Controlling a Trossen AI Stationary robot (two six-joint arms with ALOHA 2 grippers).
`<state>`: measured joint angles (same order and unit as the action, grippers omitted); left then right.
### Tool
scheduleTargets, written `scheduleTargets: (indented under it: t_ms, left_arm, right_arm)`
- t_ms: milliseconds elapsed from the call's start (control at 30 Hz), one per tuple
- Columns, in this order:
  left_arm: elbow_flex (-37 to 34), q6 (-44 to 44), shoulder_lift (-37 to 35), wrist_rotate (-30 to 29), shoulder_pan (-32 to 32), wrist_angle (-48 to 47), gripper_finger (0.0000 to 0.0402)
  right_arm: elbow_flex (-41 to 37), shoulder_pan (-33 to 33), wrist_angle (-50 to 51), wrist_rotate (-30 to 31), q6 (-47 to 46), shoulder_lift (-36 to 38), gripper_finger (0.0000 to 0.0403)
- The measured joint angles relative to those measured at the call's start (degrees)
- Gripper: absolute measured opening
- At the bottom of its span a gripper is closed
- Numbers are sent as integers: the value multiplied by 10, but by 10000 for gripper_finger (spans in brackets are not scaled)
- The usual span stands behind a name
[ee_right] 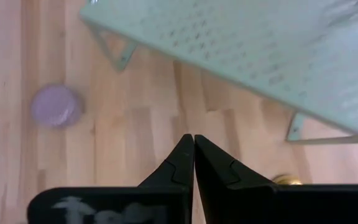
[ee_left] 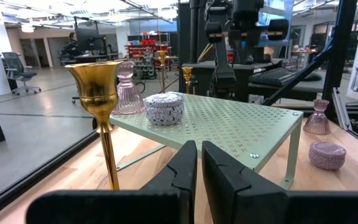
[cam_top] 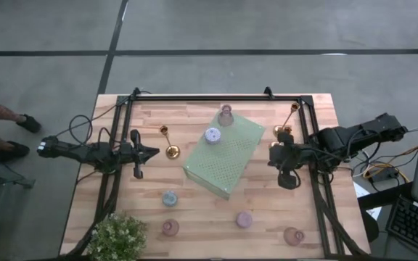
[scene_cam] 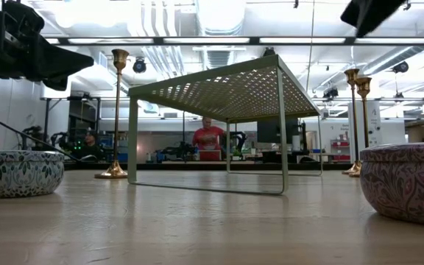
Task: Pick & Place candle stick holders
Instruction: Put the bottom right gold candle holder on the shelf
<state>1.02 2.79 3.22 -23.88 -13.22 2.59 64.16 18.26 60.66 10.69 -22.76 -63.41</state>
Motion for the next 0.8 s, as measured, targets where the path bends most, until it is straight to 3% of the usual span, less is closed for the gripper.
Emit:
scheduleTargets:
  t_ms: [167, 433, 633, 800]
  left_arm:
    - [0, 0, 0, 0, 0, 0, 28]
    - [0, 0, 0, 0, 0, 0, 28]
    - [0, 0, 0, 0, 0, 0, 28]
    - [0, 0, 0, 0, 0, 0, 28]
  right_arm:
    - [-22, 24, -4, -56, -20, -2, 8]
    - [-68, 79, -10, -69, -147, -7, 8]
    - [-99, 107, -50, -165, -213, -16, 8]
    - [-110, 133, -65, -150, -212, -15, 8]
